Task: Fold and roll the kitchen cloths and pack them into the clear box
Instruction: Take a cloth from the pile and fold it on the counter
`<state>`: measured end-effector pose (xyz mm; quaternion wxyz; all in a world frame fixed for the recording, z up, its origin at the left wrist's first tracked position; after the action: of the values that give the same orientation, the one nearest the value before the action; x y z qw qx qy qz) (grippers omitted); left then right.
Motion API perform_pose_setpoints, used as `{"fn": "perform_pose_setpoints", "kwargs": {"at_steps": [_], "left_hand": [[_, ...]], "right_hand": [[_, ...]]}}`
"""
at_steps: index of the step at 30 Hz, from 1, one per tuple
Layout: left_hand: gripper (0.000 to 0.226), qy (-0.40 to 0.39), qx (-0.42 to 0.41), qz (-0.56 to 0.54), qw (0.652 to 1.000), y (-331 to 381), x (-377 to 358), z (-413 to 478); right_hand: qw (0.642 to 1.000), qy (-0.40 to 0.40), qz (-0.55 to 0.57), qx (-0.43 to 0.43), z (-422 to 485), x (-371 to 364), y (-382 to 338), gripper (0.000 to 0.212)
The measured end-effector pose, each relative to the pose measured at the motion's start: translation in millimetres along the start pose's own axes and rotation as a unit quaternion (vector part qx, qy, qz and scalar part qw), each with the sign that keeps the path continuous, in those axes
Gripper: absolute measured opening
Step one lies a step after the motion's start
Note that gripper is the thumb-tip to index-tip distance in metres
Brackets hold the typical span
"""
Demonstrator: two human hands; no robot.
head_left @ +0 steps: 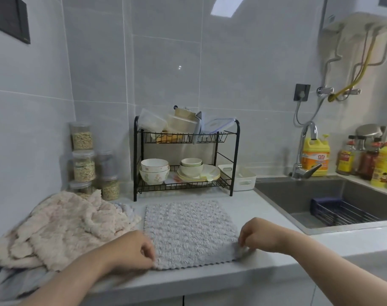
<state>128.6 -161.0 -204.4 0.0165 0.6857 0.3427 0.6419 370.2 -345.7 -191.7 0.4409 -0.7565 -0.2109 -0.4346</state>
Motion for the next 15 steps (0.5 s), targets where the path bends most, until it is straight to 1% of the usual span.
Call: {"fn": "perform_pose_setpoints", "kwargs": {"at_steps": [2, 3, 4, 5, 6, 8, 9, 10, 11, 12, 15], "left_hand": [[0.026, 0.013, -0.010, -0.031, 0.999, 4.3, 8.9, 6.3], [0.027, 0.030, -0.017, -0.032, 0.999, 7.5, 13.4, 10.5], [0.022, 0.047, -0.019, -0.011, 0.999, 11.0, 15.9, 15.7], [0.019, 0.047, -0.014, 0.020, 0.999, 13.3, 13.4, 21.1], [0.040, 0.030, 0.000, 0.059, 0.998, 12.1, 5.9, 26.7], [0.089, -0.028, 0.020, 0.114, 0.993, 6.7, -13.7, 37.3], [0.109, -0.052, 0.026, 0.132, 0.990, 4.1, -20.6, 41.5], [0.125, -0.066, 0.027, 0.136, 0.988, 1.4, -24.5, 44.5], [0.133, -0.072, 0.023, 0.141, 0.987, -2.2, -26.3, 48.2], [0.134, -0.074, 0.021, 0.149, 0.986, -4.9, -27.2, 50.7], [0.131, -0.079, 0.021, 0.168, 0.982, -11.0, -27.7, 58.9]], "right_hand": [[0.998, 0.025, -0.052, -0.004, 1.3, 4.7, -2.7, 0.020], [0.996, 0.051, -0.074, -0.001, 3.0, 8.2, -5.9, 0.022], [0.992, 0.075, -0.097, 0.007, 5.3, 9.4, -10.1, 0.026], [0.989, 0.086, -0.118, 0.021, 8.3, 5.8, -15.3, 0.033], [0.986, 0.083, -0.138, 0.037, 13.2, -2.4, -20.0, 0.045], [0.984, 0.051, -0.161, 0.062, 22.5, -23.7, -27.8, 0.069], [0.983, 0.035, -0.169, 0.065, 27.0, -32.7, -29.1, 0.076], [0.982, 0.025, -0.176, 0.065, 30.3, -38.9, -29.5, 0.079], [0.981, 0.017, -0.185, 0.062, 32.3, -42.8, -28.8, 0.079], [0.979, 0.011, -0.195, 0.057, 34.3, -45.1, -27.2, 0.079], [0.974, -0.006, -0.223, 0.037, 36.5, -45.9, -23.7, 0.083]]}}
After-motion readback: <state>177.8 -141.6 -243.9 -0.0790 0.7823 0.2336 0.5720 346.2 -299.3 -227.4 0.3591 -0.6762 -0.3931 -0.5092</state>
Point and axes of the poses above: each hand's wrist, its own z-axis towards the middle knuckle, its own x-axis out of the back of the hand, y = z × x, the point moved 8 cm from there along z, towards the middle knuckle, and after that the axes turned 5 degrees about -y, right-handed, at the moved point
